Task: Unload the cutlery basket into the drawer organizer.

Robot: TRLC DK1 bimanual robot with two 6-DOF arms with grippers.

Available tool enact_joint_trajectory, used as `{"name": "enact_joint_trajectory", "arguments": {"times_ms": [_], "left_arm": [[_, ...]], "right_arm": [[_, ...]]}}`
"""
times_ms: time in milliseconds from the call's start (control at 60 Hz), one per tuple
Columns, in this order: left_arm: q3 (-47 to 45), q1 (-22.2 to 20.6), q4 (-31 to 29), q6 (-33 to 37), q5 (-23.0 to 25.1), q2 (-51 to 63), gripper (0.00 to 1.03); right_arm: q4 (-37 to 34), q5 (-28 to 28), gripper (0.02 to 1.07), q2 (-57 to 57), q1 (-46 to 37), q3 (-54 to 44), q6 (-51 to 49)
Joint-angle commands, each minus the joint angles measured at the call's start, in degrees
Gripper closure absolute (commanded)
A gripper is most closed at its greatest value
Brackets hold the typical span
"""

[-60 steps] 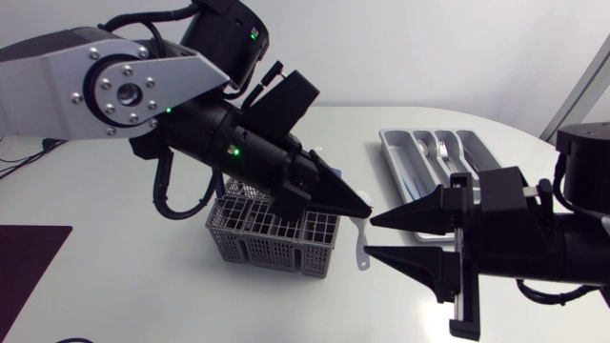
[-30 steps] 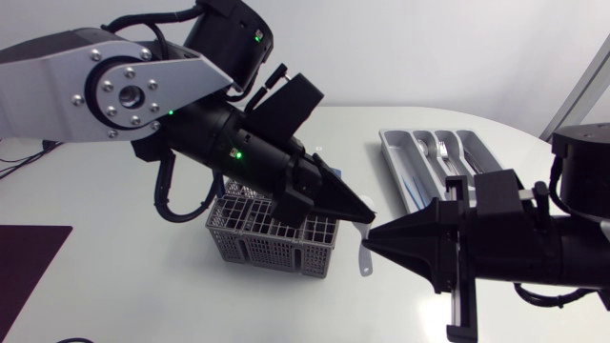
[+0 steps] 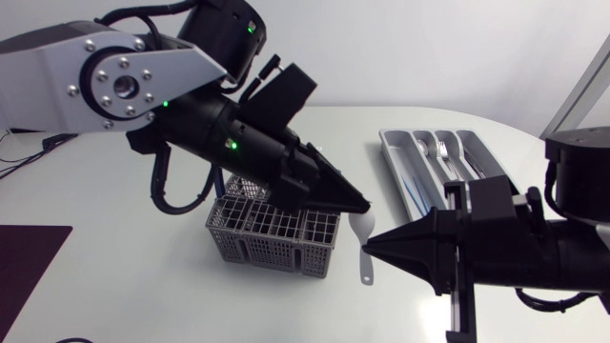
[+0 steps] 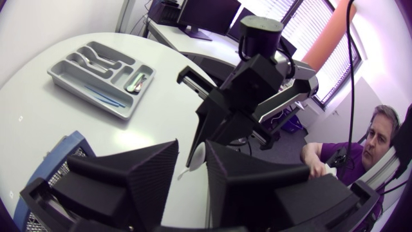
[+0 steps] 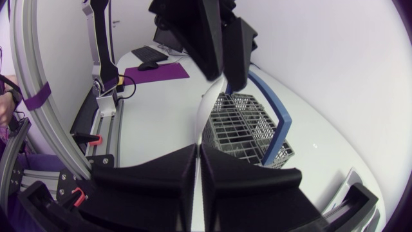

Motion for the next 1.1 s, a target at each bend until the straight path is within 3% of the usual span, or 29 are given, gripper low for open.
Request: {"name": "enact_joint_trajectory", "arguments": {"times_ms": [0,267,433,800,1083], "left_arm": [[2.7,2.1,0.3,-1.3,-0.5,-1.4,0.20],[1.3,6.7,-0.4,-1.2,-7.7,-6.5,0.17],[-1.1,8.3,-3.9,2.4,-11.5,-8.2,0.17],[-5.0,10.4,-6.4,5.4,-13.8,-9.7,0.17],[-6.2,12.3,-8.1,7.6,-15.4,-10.3,0.17]], "right_arm": [[-2.2,0.0,1.00,-0.5,-2.3,-0.7,-2.4],[-9.6,-1.6,1.00,-3.1,-18.3,-1.7,-15.2],[-9.0,-4.8,1.00,-0.5,-31.7,-3.6,-25.3],[-0.6,-10.3,1.00,17.4,-52.6,-1.2,-41.6],[9.5,-9.4,1.01,29.3,-59.3,2.5,-48.1]]}}
